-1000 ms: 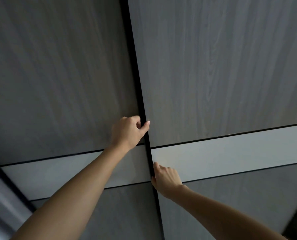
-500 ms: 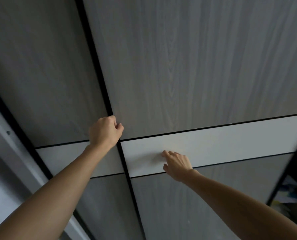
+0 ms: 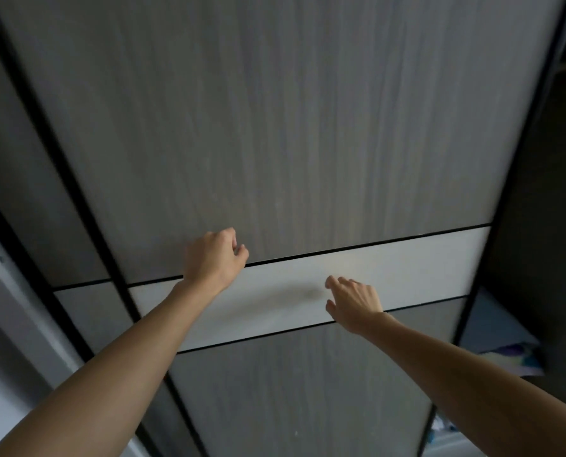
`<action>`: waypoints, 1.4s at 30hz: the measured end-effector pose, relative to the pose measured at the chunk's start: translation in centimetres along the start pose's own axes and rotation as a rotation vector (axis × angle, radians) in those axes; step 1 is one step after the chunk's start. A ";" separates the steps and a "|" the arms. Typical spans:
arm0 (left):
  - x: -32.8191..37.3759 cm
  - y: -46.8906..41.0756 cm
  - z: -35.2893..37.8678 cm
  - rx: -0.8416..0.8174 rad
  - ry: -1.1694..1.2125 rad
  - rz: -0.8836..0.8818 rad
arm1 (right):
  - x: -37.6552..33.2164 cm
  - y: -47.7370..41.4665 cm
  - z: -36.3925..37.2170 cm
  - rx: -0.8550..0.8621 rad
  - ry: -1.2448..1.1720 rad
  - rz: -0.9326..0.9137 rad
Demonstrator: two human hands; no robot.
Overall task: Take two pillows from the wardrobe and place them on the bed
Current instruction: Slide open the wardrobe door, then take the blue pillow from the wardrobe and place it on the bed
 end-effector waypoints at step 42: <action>47.5 1.5 52.2 -0.878 0.016 0.125 | 60.8 5.9 13.9 -0.459 0.055 0.410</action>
Point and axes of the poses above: each hand's wrist, its own y-axis away from the middle knuckle, its own z-axis out of the palm, x = y × z, the point moved 3 cm from there along -y, towards the middle knuckle, and after that the axes turned 2 degrees about x, right-handed, at the moved point
